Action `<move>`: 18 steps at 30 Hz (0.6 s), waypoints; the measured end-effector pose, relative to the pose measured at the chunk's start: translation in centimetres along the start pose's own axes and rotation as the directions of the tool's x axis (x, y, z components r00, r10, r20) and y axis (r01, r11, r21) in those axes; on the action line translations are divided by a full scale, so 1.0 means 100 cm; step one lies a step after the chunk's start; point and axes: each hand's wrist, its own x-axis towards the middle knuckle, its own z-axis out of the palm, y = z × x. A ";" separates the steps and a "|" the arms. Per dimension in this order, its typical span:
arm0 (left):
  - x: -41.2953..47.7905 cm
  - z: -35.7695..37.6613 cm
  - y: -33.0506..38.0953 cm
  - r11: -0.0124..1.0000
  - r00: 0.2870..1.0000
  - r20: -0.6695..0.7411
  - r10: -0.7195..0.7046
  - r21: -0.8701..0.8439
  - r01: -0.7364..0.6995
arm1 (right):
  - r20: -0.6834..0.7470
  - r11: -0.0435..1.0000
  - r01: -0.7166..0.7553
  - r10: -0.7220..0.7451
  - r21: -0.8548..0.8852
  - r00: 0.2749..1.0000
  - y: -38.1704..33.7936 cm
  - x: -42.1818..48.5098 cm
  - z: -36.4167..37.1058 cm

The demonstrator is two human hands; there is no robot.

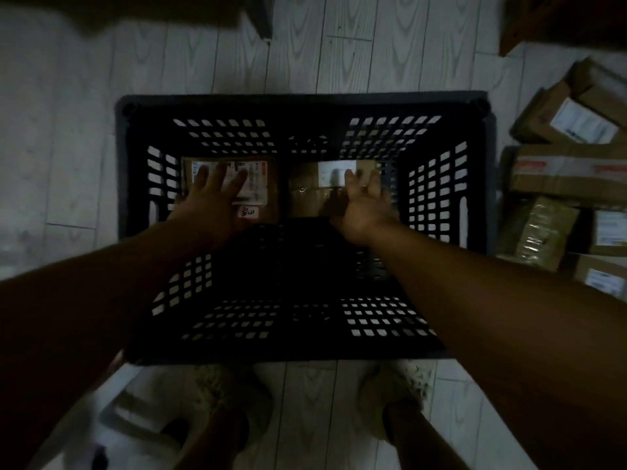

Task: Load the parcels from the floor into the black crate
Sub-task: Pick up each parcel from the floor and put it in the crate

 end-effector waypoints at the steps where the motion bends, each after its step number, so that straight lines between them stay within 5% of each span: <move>1: -0.013 -0.014 0.005 0.998 1.000 -0.005 -0.027 -0.062 0.026 | 0.002 1.000 0.029 -0.029 -0.009 1.000 -0.004 -0.019 -0.011; 7: -0.143 -0.105 0.063 0.951 0.993 -0.100 -0.057 -0.308 0.024 | -0.004 0.990 0.139 -0.139 0.033 0.990 -0.022 -0.179 -0.095; 18: -0.388 -0.219 0.167 0.944 0.966 -0.248 -0.071 -0.330 -0.015 | -0.135 0.972 0.226 -0.232 -0.058 0.963 -0.011 -0.437 -0.253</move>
